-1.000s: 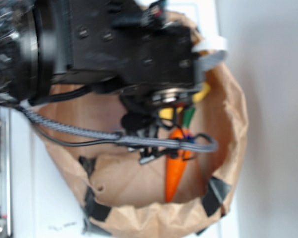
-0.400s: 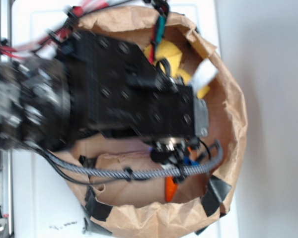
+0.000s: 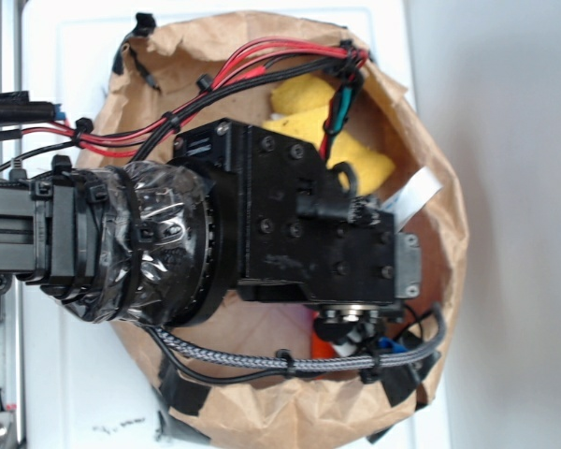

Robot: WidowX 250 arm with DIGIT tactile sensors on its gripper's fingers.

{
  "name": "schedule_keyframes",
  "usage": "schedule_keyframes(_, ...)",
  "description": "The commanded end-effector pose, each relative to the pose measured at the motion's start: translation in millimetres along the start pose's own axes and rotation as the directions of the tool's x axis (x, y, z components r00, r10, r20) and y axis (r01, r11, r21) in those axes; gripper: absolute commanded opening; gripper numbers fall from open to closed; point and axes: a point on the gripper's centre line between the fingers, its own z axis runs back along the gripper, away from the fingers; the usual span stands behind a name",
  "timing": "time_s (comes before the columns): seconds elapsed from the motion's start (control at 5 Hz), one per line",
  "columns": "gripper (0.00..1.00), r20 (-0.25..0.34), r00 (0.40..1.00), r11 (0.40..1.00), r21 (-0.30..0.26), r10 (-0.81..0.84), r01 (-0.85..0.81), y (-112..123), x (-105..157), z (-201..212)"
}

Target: Grab the carrot.

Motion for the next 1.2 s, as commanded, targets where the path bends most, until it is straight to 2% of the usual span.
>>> schedule_keyframes(0.0,1.0,0.12,0.993,0.999,-0.049,0.016,-0.01,-53.7,4.1,-4.0)
schedule_keyframes(0.2,1.0,0.1,0.994,0.998,-0.046,0.036,-0.032,-64.6,10.6,0.0)
schedule_keyframes(0.4,1.0,0.096,0.995,0.999,0.034,0.006,-0.01,-73.5,17.4,-7.7)
schedule_keyframes(0.6,0.0,0.097,0.994,0.997,0.063,-0.04,0.034,-67.6,16.4,-4.6)
schedule_keyframes(1.0,0.0,0.086,0.996,0.999,-0.034,-0.01,0.013,-55.7,39.9,28.8)
